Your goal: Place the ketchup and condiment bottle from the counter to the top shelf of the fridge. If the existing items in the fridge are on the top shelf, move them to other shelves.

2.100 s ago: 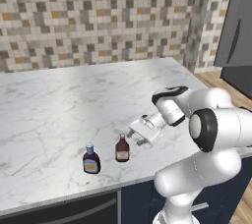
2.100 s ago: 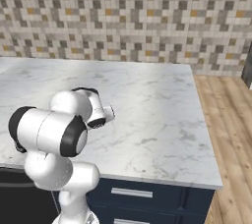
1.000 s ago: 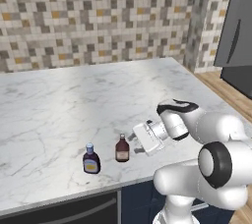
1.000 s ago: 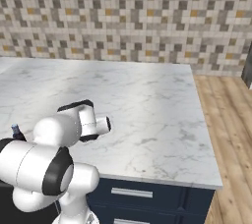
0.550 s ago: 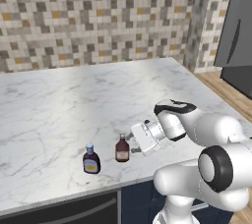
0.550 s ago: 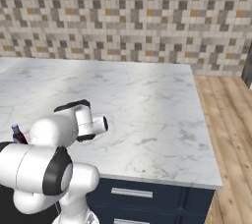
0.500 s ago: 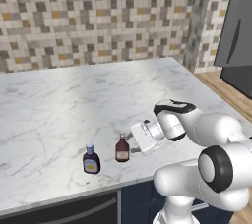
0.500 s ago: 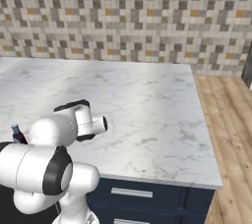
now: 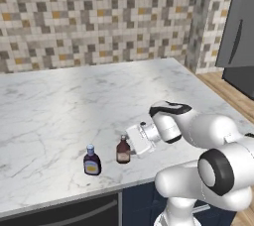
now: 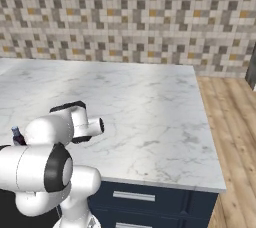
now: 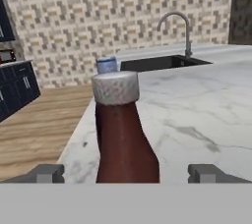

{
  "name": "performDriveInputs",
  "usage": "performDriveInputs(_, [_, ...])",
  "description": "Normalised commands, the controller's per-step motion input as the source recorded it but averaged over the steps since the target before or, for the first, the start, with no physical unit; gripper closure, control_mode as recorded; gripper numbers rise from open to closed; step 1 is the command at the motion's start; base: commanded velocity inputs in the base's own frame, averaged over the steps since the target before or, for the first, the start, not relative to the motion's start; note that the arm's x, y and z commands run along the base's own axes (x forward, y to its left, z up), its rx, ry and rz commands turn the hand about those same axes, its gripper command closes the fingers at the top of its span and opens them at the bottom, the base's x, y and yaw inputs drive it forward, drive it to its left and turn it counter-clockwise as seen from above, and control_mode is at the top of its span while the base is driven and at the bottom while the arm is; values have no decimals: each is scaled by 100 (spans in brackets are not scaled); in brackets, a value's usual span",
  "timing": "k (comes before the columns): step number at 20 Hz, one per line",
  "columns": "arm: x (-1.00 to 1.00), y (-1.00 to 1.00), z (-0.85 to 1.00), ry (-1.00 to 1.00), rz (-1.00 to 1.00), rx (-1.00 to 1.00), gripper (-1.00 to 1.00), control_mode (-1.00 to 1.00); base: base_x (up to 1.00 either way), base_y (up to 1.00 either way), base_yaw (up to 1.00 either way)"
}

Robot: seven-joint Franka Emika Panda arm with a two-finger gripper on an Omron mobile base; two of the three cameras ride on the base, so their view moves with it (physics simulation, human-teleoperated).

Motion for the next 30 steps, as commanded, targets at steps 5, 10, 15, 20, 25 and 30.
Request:
performDriveInputs(5, [3,11,-10,0,-1,0,-100,-100,0,0,0])
performDriveInputs(10, [0,12,-14,0,0,0,100,-100,0,0,0])
performDriveInputs(15, [-3,-1,4,0,0,0,100,-100,0,0,0])
performDriveInputs(20, [-58,-33,78,-1,-8,3,100,-100,0,0,0])
performDriveInputs(25, [-98,-43,100,-2,-21,0,100,-100,0,0,0])
performDriveInputs(30, [-100,-45,100,-3,-24,0,100,-100,0,0,0])
